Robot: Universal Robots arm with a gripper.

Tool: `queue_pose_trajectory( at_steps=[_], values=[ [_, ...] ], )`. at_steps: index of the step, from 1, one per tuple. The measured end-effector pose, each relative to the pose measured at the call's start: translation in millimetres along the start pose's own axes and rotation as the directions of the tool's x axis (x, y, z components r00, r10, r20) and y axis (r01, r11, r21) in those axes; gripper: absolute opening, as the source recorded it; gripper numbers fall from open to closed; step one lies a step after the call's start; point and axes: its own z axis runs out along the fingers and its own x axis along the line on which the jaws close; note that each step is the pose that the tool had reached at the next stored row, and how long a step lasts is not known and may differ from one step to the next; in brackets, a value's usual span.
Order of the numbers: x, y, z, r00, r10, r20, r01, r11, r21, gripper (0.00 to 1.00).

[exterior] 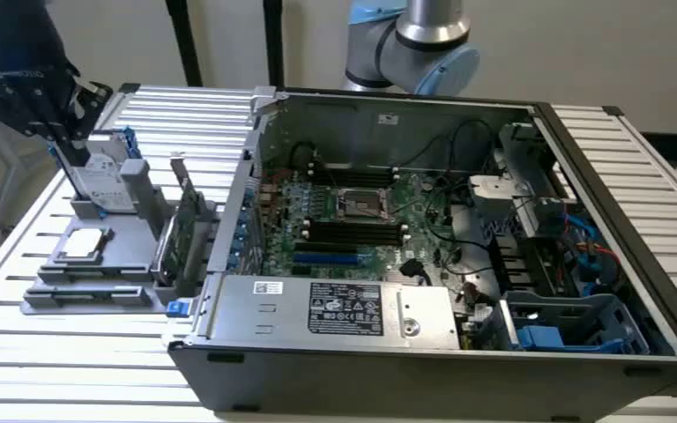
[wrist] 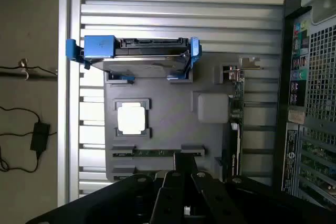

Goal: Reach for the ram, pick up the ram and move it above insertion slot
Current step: 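Reach for the ram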

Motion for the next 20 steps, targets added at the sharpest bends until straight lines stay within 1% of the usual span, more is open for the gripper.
queue_pose_trajectory(
  at_steps=[14, 16, 20],
  values=[
    [0.1, -0.2, -0.1, 1.0000, 0.000, -0.0001, 0.000, 1.0000, 0.0001, 0.11],
    [0.6, -4.0, -0.2, 1.0000, 0.000, -0.0001, 0.000, 1.0000, 0.0001, 0.11],
    [3.2, -21.1, -0.8, 1.0000, 0.000, -0.0001, 0.000, 1.0000, 0.0001, 0.11]
  ],
)
